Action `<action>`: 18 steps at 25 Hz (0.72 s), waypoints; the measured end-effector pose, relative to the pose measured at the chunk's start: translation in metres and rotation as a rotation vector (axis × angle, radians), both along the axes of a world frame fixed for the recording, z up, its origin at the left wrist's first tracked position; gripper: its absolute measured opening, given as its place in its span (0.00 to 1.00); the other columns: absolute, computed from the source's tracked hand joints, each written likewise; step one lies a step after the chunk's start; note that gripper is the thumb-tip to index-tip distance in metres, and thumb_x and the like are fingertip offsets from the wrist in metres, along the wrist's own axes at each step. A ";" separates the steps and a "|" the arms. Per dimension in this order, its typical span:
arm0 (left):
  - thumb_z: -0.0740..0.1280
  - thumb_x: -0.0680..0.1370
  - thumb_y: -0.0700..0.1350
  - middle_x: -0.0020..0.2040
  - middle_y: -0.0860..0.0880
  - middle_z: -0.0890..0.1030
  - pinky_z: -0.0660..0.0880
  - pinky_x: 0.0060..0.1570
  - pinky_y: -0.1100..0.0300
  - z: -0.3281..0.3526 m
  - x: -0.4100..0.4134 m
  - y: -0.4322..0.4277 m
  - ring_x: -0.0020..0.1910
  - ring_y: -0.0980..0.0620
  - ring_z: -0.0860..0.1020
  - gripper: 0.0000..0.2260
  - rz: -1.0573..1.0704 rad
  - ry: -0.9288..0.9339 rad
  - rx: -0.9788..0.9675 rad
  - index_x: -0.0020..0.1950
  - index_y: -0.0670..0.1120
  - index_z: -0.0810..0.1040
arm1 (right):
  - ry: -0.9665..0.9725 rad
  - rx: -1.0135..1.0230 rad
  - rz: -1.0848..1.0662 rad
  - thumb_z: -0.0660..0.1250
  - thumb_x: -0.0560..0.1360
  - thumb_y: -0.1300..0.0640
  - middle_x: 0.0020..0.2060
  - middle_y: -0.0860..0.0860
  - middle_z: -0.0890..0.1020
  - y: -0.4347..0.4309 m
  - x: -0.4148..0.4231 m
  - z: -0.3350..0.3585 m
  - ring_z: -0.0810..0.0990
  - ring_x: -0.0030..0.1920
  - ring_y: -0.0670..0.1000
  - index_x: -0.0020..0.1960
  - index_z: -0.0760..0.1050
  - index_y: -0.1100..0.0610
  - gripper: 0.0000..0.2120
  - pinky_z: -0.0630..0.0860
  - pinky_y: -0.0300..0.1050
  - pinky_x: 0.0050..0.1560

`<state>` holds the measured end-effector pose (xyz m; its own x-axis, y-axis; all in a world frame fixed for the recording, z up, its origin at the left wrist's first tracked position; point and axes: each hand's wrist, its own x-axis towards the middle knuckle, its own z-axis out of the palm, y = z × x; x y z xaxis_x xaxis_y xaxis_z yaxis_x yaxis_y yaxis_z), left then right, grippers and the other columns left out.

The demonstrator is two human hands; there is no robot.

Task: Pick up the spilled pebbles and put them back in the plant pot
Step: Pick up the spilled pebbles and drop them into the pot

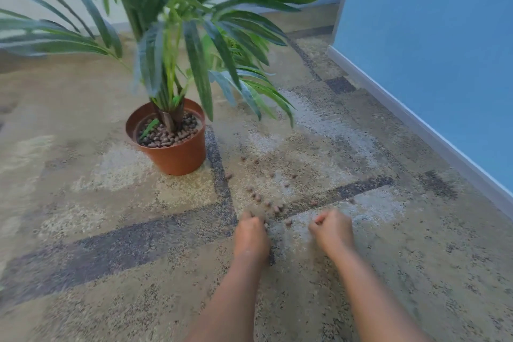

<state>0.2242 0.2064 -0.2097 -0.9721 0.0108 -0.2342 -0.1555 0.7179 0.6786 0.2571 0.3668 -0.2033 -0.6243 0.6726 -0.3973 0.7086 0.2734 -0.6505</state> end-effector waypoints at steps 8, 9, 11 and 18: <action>0.64 0.75 0.30 0.46 0.43 0.79 0.78 0.42 0.58 0.021 -0.006 -0.006 0.40 0.48 0.76 0.09 -0.063 -0.111 -0.099 0.47 0.40 0.81 | -0.054 -0.037 -0.035 0.73 0.72 0.59 0.34 0.53 0.82 -0.015 0.010 0.017 0.79 0.31 0.47 0.38 0.80 0.60 0.05 0.69 0.36 0.25; 0.66 0.76 0.33 0.44 0.44 0.80 0.80 0.42 0.58 0.023 -0.008 -0.011 0.38 0.49 0.77 0.07 -0.016 -0.138 -0.073 0.46 0.42 0.82 | -0.060 -0.037 -0.013 0.74 0.71 0.60 0.32 0.52 0.83 -0.015 0.014 0.023 0.81 0.31 0.48 0.37 0.81 0.59 0.05 0.75 0.39 0.29; 0.68 0.76 0.37 0.43 0.48 0.83 0.80 0.38 0.60 0.031 -0.015 -0.022 0.36 0.52 0.79 0.06 0.218 -0.188 0.118 0.50 0.44 0.83 | 0.010 -0.193 -0.088 0.74 0.70 0.63 0.34 0.54 0.85 -0.023 0.018 0.037 0.84 0.33 0.51 0.37 0.81 0.59 0.04 0.82 0.48 0.38; 0.73 0.73 0.42 0.48 0.48 0.84 0.79 0.39 0.59 0.154 -0.129 -0.103 0.42 0.49 0.81 0.03 0.621 0.150 0.469 0.45 0.49 0.83 | 0.319 -0.455 0.301 0.71 0.73 0.62 0.43 0.53 0.85 -0.141 -0.105 0.136 0.85 0.44 0.51 0.41 0.80 0.56 0.03 0.83 0.44 0.46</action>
